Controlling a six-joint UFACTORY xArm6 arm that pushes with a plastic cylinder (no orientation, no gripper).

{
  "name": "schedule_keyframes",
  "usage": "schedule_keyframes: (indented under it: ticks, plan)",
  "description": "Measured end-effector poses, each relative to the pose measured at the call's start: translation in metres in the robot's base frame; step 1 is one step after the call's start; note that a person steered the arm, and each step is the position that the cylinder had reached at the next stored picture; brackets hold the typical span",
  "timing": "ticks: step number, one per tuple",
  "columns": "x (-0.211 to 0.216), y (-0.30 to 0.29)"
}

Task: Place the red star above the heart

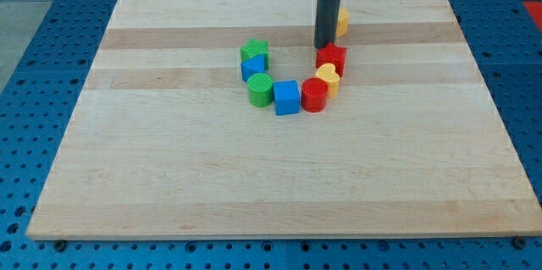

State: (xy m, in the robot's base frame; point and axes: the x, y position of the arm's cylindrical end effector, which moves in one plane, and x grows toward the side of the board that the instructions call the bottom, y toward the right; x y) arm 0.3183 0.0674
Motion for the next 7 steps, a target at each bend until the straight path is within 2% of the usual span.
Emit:
schedule_keyframes:
  ticks: [1,3,6,7]
  plan:
    - [-0.005,0.010]
    - [-0.004,0.067]
    - [0.038,0.071]
    - [0.040,0.061]
